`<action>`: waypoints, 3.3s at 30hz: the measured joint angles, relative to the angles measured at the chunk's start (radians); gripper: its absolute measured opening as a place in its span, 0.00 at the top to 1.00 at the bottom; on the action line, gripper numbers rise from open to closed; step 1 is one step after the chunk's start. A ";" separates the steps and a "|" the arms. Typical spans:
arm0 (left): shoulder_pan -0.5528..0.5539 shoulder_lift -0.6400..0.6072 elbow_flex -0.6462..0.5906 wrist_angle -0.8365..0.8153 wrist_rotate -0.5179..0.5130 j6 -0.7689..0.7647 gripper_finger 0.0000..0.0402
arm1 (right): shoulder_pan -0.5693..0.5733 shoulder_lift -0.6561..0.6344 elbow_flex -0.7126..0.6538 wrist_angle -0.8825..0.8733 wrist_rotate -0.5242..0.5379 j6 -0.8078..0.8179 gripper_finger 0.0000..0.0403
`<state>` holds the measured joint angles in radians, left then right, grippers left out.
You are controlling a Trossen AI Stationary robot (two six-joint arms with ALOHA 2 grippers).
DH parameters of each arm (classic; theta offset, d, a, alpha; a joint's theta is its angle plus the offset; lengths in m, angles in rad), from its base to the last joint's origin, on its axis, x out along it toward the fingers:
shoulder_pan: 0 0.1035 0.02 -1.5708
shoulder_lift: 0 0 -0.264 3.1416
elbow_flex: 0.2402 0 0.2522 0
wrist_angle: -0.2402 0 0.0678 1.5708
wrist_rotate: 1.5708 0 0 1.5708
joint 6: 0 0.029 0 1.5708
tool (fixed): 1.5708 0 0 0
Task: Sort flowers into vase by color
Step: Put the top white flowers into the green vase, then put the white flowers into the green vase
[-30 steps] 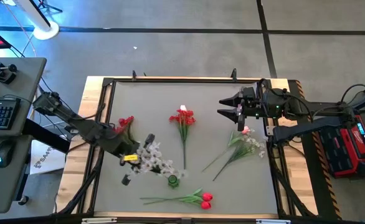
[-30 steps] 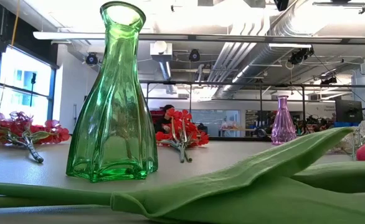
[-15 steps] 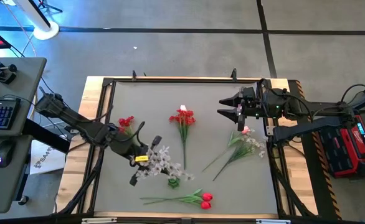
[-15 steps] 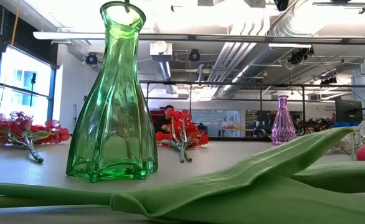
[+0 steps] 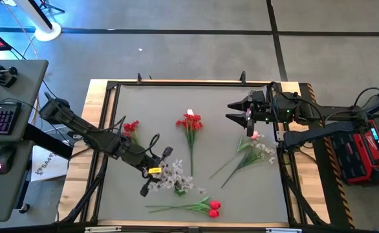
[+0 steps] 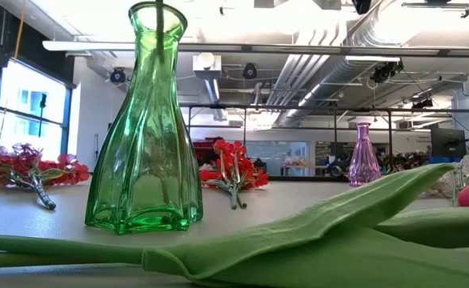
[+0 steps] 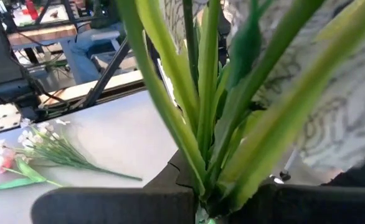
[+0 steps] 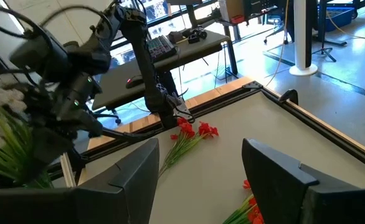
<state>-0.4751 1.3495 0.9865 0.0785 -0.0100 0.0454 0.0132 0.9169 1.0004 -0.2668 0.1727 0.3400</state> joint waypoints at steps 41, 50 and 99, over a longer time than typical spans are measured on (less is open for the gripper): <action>0.019 0.001 -0.260 0.331 0.046 -0.202 0.54 | 0.000 0.000 0.000 -0.004 0.000 0.000 0.46; 0.002 -0.038 -0.243 0.339 0.049 -0.166 0.38 | 0.000 0.000 0.000 -0.007 0.000 0.000 0.46; 0.025 -0.082 -0.193 -0.107 -0.056 -0.201 0.19 | 0.000 0.000 0.000 -0.026 0.000 0.000 0.46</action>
<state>-0.4499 1.2673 0.7933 -0.0286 -0.0658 -0.1555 0.0132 0.9169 1.0004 -0.2932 0.1726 0.3397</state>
